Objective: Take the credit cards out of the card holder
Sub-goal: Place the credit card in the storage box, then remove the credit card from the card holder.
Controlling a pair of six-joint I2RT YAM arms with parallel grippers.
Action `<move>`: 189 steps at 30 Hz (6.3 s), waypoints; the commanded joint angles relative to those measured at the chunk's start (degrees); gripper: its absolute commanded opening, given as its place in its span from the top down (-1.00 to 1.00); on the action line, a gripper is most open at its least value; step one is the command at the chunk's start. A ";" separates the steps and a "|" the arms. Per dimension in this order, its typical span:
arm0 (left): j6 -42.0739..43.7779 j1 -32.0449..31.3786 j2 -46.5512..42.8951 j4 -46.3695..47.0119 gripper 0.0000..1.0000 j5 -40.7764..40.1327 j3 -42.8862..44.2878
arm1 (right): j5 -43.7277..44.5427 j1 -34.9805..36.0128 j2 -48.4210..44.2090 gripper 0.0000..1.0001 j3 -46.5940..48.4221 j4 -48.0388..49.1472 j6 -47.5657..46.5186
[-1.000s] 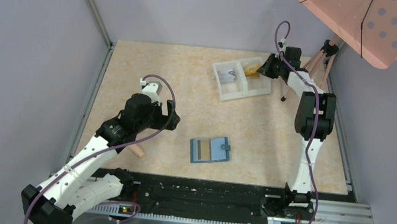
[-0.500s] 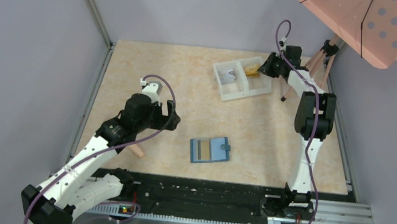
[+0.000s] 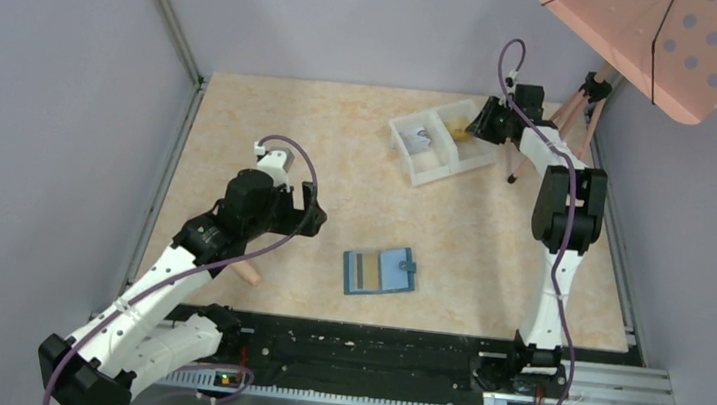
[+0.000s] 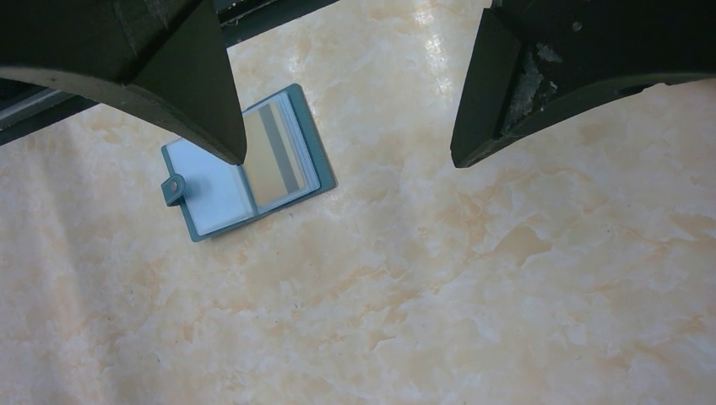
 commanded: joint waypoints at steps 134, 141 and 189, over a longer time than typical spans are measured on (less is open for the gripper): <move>0.01 -0.19 -1.99 1.11 -0.94 2.03 1.49 | 27.48 13.08 -0.34 0.78 -0.90 -1.74 -9.02; -0.07 -0.12 -2.12 0.93 -0.94 2.18 1.52 | 29.06 12.99 -0.48 0.78 -1.36 -0.04 -9.49; -12.04 -0.10 18.57 4.21 -0.59 10.60 -5.56 | 16.58 39.22 -53.01 0.25 -44.70 -8.28 11.62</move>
